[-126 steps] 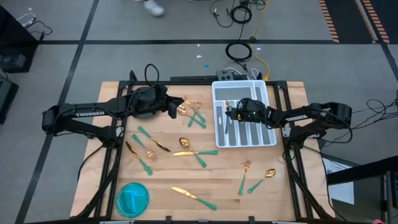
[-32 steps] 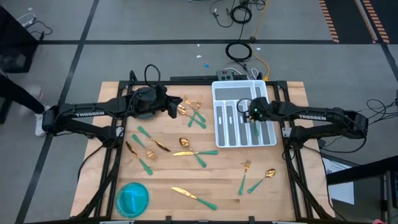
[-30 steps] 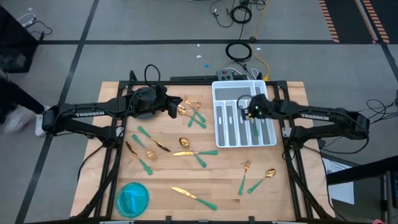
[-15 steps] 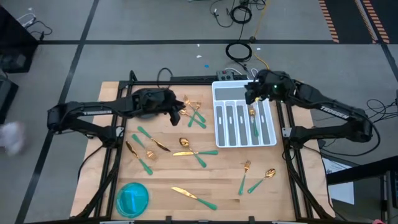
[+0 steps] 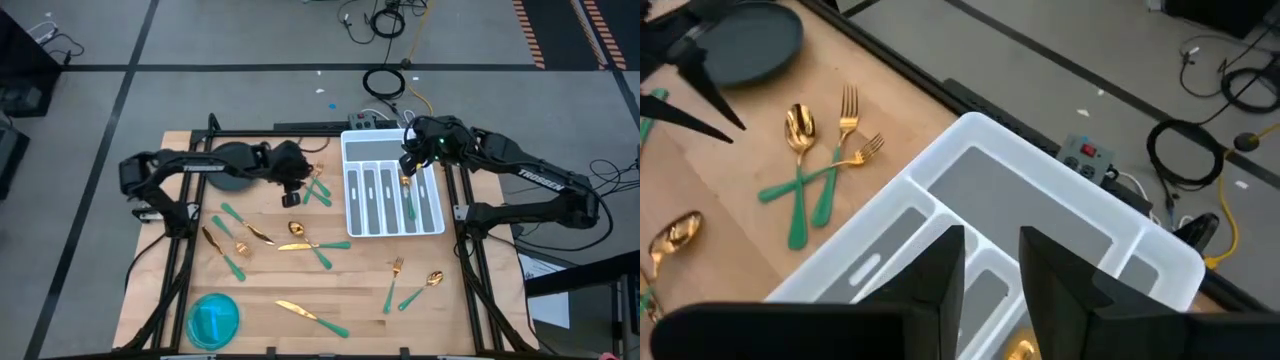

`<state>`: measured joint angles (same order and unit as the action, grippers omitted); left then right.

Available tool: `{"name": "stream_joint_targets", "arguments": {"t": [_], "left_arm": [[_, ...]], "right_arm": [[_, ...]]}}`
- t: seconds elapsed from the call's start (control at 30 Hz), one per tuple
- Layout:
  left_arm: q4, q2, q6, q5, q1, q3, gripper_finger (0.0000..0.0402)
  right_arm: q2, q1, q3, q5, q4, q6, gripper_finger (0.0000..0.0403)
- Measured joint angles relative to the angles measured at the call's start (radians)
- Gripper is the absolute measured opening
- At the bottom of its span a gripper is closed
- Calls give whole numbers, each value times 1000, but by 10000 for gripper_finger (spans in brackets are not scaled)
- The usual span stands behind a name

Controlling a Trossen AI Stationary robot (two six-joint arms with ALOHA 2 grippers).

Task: Sort silverware
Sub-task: Put the green spoon into the white silverware organizer

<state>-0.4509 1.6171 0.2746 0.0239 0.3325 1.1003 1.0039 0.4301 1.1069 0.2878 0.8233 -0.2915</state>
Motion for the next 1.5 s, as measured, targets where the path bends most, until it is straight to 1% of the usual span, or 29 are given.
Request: {"name": "stream_joint_targets", "arguments": {"t": [0.17, 0.27, 0.43, 0.53, 0.6, 0.77, 0.83, 1.07, 1.37, 1.5], "left_arm": [[-137, 95, 186, 0, 14, 91, 82], [-155, 130, 254, 0, 29, 115, 82], [-162, 170, 312, 0, 52, 133, 82], [-157, 191, 328, 7, 69, 152, 82], [-156, 211, 346, 31, 78, 166, 82], [-157, 264, 389, 53, 93, 199, 82], [-165, 282, 393, 58, 95, 205, 82], [-162, 320, 422, 63, 96, 215, 82], [-186, 329, 449, 74, 114, 215, 82], [-191, 329, 449, 101, 126, 214, 82]], "right_arm": [[0, 0, 0, -2, -1, 35, 91], [0, 0, -1, -5, -1, 50, 91], [0, 0, -1, -5, -2, 50, 91], [0, 0, -1, -6, -2, 50, 91], [0, 0, -1, -11, -2, 50, 91], [0, 0, -1, -41, -1, 50, 91], [0, 0, -1, -60, 2, 50, 91], [0, 0, -1, -77, 11, 50, 91], [0, 0, -1, -82, 18, 50, 91], [0, 0, -1, -82, 18, 50, 91]]}}
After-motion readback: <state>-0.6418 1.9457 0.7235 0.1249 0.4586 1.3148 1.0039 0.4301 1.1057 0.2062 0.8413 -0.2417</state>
